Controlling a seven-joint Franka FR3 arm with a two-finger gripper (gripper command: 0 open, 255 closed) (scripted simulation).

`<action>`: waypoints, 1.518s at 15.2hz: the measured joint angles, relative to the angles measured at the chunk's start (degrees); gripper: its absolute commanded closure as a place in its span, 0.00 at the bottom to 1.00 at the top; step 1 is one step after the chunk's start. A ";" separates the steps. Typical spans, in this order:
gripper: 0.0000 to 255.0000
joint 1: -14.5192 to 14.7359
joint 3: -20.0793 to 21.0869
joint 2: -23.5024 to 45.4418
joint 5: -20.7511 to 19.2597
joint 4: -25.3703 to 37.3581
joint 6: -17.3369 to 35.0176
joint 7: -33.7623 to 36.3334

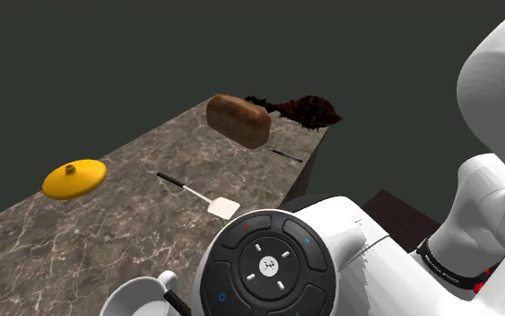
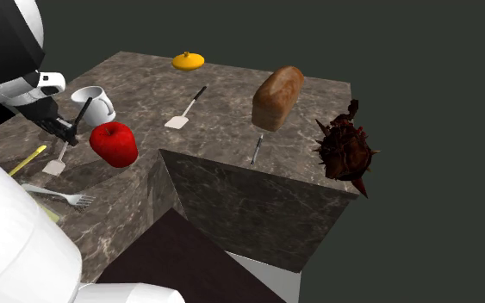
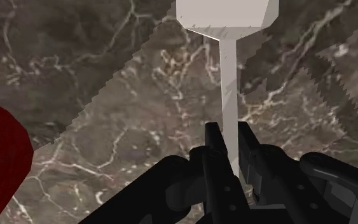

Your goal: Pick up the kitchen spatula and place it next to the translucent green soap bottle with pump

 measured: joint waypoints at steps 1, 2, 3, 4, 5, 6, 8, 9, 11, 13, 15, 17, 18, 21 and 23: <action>1.00 0.12 -0.09 0.46 -0.41 0.01 0.32 0.34; 1.00 0.09 -0.12 0.45 -0.42 -0.20 0.52 0.34; 1.00 0.13 -0.13 0.52 -0.47 -0.10 0.47 0.40; 1.00 0.18 -0.13 0.58 -0.53 -0.20 0.57 0.52; 1.00 0.18 -0.13 0.61 -0.54 -0.18 0.56 0.49; 1.00 0.18 -0.13 0.60 -0.54 -0.21 0.61 0.49; 0.00 0.12 -0.12 0.44 -0.41 -0.37 0.69 0.36; 0.00 0.13 -0.08 0.49 -0.34 -0.58 0.65 0.31; 0.00 0.18 -0.02 0.52 -0.27 -0.79 0.62 0.33; 0.00 0.19 0.00 0.50 -0.23 -0.86 0.62 0.33; 0.00 0.16 0.18 0.00 0.26 -0.39 -0.23 0.07; 0.00 -0.24 0.54 -1.79 1.93 0.97 -2.86 -1.23; 0.00 -0.43 0.73 -2.94 2.95 1.59 -4.33 -1.94; 0.00 -0.58 0.86 -4.04 3.92 1.96 -5.55 -2.62; 0.00 -0.57 0.89 -4.10 3.99 2.03 -5.70 -2.62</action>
